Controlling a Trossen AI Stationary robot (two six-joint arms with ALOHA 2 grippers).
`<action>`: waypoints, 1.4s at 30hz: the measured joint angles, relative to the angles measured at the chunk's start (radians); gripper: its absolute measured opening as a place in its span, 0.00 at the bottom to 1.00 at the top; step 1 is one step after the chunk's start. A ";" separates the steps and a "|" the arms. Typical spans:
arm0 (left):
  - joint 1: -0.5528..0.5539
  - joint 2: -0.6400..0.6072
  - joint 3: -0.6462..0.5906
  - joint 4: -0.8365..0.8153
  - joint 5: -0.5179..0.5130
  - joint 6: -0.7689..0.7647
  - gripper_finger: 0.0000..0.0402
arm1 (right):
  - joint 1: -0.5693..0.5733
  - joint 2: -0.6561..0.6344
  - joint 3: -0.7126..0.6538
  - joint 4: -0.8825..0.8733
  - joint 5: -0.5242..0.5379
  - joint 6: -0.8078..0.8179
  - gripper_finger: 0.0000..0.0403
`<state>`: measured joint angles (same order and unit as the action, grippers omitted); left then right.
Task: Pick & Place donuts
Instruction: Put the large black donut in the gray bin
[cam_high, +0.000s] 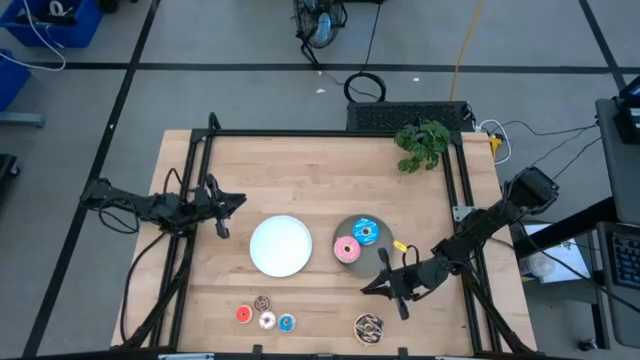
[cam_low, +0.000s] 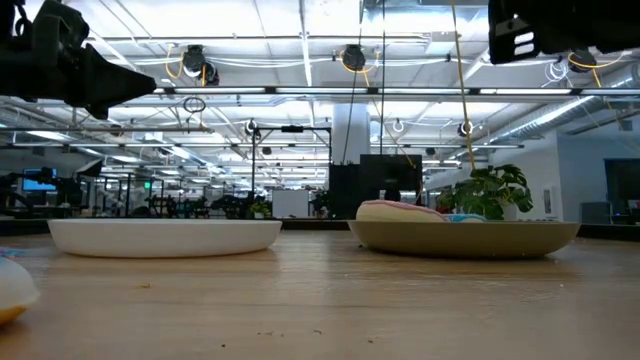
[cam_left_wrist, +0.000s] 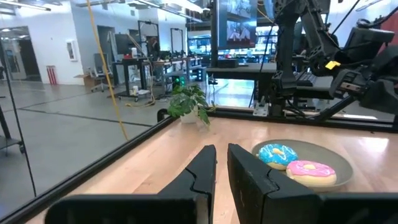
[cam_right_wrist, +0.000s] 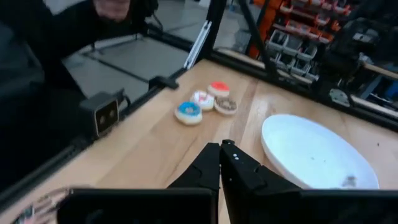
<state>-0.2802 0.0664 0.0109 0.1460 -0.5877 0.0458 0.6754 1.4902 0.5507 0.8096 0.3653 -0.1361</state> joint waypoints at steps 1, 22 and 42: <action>0.000 0.000 0.000 0.000 0.000 0.000 0.12 | 0.000 0.000 0.000 0.016 -0.001 -0.001 0.01; 0.000 0.000 0.000 -0.023 0.001 -0.007 0.12 | 0.062 -0.016 0.069 0.037 0.016 -0.155 0.00; 0.000 0.000 0.000 -0.014 0.002 -0.026 0.12 | 0.051 0.419 1.309 -1.708 -0.114 0.562 0.00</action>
<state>-0.2802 0.0666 0.0109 0.1322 -0.5861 0.0199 0.7265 1.9092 1.8592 -0.8983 0.2517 0.4254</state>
